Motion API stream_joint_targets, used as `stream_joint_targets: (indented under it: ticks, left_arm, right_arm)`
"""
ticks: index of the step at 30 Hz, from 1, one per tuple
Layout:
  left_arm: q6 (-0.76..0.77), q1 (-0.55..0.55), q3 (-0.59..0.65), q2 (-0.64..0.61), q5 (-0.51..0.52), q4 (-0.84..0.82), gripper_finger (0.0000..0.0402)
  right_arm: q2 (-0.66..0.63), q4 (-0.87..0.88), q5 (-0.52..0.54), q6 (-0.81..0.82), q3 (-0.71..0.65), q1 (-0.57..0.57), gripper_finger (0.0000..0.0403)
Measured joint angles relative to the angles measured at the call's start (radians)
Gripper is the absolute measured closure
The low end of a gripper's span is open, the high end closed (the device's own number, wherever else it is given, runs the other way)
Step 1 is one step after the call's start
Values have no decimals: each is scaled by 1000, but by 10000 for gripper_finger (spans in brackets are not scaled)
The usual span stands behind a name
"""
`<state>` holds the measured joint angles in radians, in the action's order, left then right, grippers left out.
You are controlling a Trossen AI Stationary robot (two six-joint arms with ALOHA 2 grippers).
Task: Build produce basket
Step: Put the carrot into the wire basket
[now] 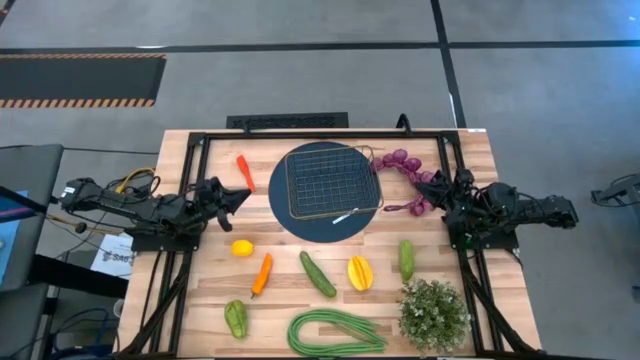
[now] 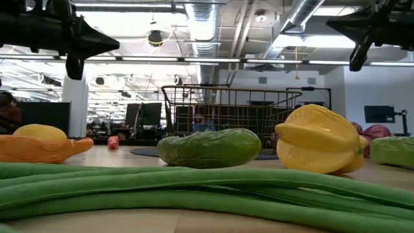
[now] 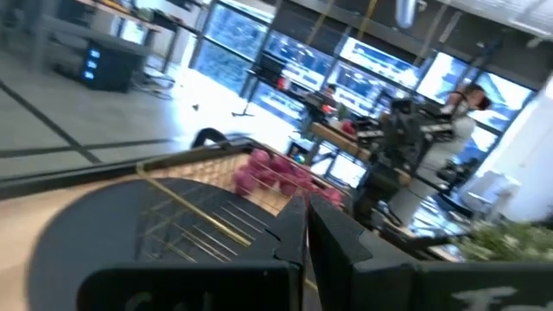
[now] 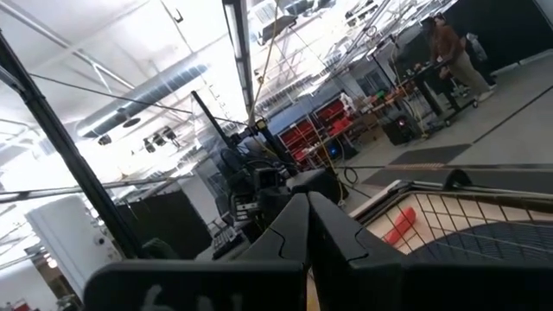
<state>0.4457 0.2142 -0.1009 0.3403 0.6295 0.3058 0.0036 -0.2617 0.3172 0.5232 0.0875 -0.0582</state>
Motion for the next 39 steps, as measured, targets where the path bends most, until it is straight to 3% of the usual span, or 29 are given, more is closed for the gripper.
stream_joint_targets:
  ticks: [14, 21, 27, 31, 36, 39]
  left_arm:
    - [47, 0, 0, 0, -19, 22, 401]
    - [22, 1, 0, 0, -248, 255, 401]
    - [7, 0, 0, 1, -356, 281, 391]
    - [19, 0, -3, 16, -351, 296, 358]
    - [19, 0, -54, 64, -272, 294, 321]
    - [-54, -8, -107, 104, -250, 280, 310]
  right_arm:
    - [0, -1, 0, 0, 0, 0, 377]
    - [0, -1, -1, 0, 0, 0, 377]
    - [0, -1, -5, 0, 0, 0, 377]
    - [0, -1, -5, 0, 0, 0, 377]
    - [0, -1, -4, 0, 0, 0, 377]
    - [0, -5, -4, 1, 0, 0, 377]
